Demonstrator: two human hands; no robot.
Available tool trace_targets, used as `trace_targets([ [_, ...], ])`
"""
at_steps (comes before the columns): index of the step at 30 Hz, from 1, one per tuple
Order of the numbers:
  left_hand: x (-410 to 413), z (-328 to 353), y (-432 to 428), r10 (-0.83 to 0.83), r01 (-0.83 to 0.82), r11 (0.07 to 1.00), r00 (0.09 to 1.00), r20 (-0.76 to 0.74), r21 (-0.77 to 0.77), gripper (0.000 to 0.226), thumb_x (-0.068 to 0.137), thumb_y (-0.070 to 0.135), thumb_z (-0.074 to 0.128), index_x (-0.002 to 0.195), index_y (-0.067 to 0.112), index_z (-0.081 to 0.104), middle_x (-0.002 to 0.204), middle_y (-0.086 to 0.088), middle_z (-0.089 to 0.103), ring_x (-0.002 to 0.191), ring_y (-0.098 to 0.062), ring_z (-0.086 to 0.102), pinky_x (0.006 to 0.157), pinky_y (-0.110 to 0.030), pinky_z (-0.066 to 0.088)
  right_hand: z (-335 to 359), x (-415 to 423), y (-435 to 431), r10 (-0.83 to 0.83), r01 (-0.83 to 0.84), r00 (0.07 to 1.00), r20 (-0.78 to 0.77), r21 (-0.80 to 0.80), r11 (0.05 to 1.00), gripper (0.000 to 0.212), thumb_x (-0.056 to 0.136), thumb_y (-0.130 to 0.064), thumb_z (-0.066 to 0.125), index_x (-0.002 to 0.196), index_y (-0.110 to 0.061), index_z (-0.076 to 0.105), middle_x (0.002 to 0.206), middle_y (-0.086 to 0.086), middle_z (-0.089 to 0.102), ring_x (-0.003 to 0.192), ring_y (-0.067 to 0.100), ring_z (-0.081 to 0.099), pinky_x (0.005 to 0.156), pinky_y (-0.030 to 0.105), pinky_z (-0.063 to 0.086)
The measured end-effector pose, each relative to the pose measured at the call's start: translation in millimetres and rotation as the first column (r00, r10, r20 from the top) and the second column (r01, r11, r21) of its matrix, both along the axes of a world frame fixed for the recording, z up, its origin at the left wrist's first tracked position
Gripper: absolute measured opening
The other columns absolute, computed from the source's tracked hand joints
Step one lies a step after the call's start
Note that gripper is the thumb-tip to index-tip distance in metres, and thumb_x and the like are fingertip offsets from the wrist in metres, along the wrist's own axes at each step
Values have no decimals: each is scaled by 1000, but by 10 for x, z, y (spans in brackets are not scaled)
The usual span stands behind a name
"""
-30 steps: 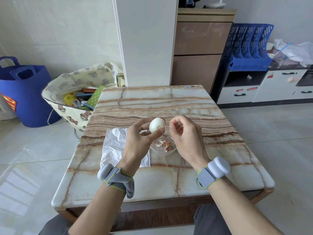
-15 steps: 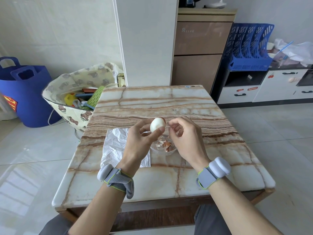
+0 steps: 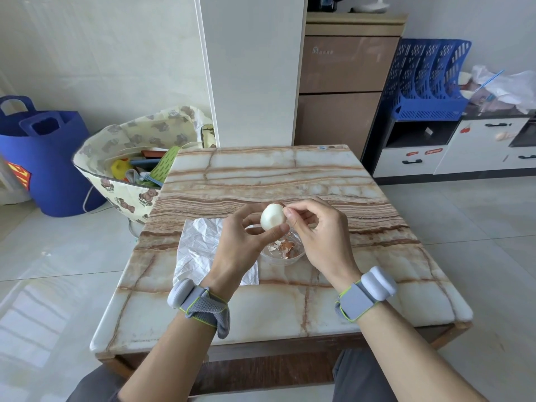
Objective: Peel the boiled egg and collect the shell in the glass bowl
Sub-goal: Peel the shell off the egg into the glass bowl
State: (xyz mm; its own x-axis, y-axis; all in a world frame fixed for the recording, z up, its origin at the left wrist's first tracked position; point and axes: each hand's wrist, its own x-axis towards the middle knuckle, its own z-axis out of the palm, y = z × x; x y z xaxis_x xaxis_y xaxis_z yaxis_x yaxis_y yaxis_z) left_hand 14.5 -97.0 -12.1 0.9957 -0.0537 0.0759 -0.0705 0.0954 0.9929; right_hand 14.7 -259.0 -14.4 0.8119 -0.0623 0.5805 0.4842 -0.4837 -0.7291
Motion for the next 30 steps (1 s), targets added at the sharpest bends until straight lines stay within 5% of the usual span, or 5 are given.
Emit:
trace_targets([
  [11, 10, -12, -5, 20, -20, 1000, 1000, -1, 18, 36, 74, 7, 91, 105, 13, 73, 81, 4, 79, 69, -10, 76, 63, -16, 55, -35, 44, 3, -72, 77, 995, 66, -78, 994, 12, 92, -8, 74, 81, -13, 70, 77, -6, 68, 68, 12, 63, 66, 34, 53],
  [30, 13, 11, 3, 17, -17, 999, 1000, -5, 39, 35, 76, 6, 89, 106, 13, 71, 83, 3, 79, 71, -11, 76, 64, -15, 54, -62, 50, -25, -68, 68, 997, -22, -11, 998, 16, 90, -3, 72, 94, -17, 78, 83, -11, 75, 76, 4, 70, 72, 16, 55],
])
